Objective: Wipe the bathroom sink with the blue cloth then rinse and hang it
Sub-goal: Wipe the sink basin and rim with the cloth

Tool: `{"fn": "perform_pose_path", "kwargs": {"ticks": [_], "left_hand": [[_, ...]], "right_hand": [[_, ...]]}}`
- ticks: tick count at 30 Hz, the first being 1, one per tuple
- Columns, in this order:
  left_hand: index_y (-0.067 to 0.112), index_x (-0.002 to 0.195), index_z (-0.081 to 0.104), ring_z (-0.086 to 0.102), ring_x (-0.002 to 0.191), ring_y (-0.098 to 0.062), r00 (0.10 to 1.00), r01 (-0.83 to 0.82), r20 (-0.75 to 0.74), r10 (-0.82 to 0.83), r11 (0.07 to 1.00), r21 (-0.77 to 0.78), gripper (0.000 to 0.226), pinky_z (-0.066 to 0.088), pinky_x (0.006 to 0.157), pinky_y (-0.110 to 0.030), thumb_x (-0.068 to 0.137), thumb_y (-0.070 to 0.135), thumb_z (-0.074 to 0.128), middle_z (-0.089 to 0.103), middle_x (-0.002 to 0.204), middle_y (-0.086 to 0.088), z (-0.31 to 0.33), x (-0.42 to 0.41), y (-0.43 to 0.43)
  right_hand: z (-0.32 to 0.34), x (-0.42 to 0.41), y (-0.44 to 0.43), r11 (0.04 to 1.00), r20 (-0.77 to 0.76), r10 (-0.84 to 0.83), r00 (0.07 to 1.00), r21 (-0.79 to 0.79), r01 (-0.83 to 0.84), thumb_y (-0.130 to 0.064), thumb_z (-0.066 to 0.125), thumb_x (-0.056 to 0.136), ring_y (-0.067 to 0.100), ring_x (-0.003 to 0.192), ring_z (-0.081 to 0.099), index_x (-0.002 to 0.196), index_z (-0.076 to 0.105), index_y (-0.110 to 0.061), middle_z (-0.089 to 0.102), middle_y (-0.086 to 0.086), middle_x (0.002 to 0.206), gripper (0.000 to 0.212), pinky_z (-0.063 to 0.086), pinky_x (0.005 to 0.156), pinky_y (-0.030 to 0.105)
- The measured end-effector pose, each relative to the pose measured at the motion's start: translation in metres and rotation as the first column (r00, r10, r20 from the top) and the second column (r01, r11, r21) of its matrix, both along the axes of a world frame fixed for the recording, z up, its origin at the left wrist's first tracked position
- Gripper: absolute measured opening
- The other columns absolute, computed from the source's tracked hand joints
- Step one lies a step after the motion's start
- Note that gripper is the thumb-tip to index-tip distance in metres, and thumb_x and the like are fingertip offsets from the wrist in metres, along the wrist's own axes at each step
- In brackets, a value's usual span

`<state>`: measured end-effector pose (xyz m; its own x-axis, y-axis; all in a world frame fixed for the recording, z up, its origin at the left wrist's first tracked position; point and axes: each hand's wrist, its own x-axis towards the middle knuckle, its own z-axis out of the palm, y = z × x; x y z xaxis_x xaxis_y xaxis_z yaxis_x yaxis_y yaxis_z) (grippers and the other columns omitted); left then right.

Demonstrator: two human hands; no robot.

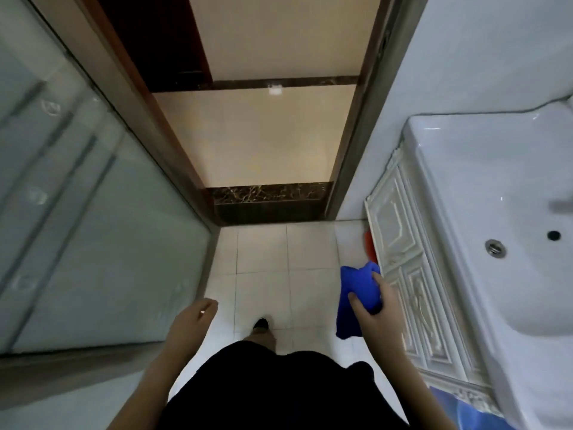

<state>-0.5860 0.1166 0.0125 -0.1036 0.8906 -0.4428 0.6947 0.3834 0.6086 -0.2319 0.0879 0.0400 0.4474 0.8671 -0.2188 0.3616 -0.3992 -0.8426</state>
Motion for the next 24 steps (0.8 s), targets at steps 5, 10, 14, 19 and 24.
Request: {"fn": "perform_pose_path", "kwargs": {"ticks": [5,10,14,19,24], "left_hand": [[0.023,0.084,0.062,0.056,0.076,-0.013,0.994,0.111,0.024,-0.111,0.994,0.010,0.017,0.041,0.070,-0.020,0.098,0.026,0.051,0.062,0.082,0.005,0.014,-0.037,0.086],[0.027,0.100,0.063,0.056,0.085,-0.010,0.957,0.272,0.091,-0.277,0.960,0.064,0.014,0.038,0.078,-0.030,0.099,0.029,0.050,0.062,0.095,0.008,0.029,-0.016,0.192],[0.040,0.097,0.061,0.056,0.089,0.009,0.924,0.326,0.183,-0.335,0.942,0.077,0.015,0.040,0.077,-0.021,0.098,0.029,0.052,0.064,0.098,0.018,0.024,0.018,0.255],[0.029,0.101,0.065,0.060,0.096,-0.009,0.916,0.372,0.163,-0.367,0.928,-0.001,0.014,0.041,0.082,-0.026,0.098,0.022,0.053,0.066,0.104,0.006,-0.001,0.047,0.310],[0.023,0.116,0.064,0.056,0.103,-0.014,0.898,0.436,0.133,-0.420,0.891,-0.129,0.024,0.041,0.088,-0.033,0.099,0.032,0.049,0.062,0.115,0.002,-0.005,0.078,0.383]], "right_hand": [[0.001,-0.023,0.026,0.977,0.026,-0.207,0.978,-0.046,0.208,-0.016,0.074,0.083,0.021,0.107,0.056,0.136,0.050,-0.019,0.059,0.002,0.121,0.059,0.045,0.085,0.037],[0.013,-0.011,0.042,0.911,0.037,-0.403,0.915,-0.078,0.404,-0.022,0.073,0.082,0.026,0.106,0.060,0.133,0.050,-0.032,0.063,0.001,0.118,0.057,0.052,0.090,0.049],[0.010,0.007,0.071,0.864,0.051,-0.493,0.868,-0.088,0.496,-0.027,0.073,0.082,0.023,0.107,0.060,0.130,0.050,-0.037,0.063,-0.002,0.118,0.055,0.047,0.085,0.037],[-0.006,0.027,0.140,0.831,0.005,-0.548,0.837,-0.118,0.544,-0.021,0.075,0.081,0.030,0.108,0.059,0.133,0.053,-0.026,0.061,0.007,0.122,0.057,0.050,0.091,0.047],[0.007,0.055,0.220,0.846,-0.029,-0.531,0.847,-0.081,0.528,-0.021,0.073,0.083,0.024,0.101,0.060,0.133,0.052,-0.024,0.062,0.003,0.116,0.055,0.053,0.084,0.045]]}}
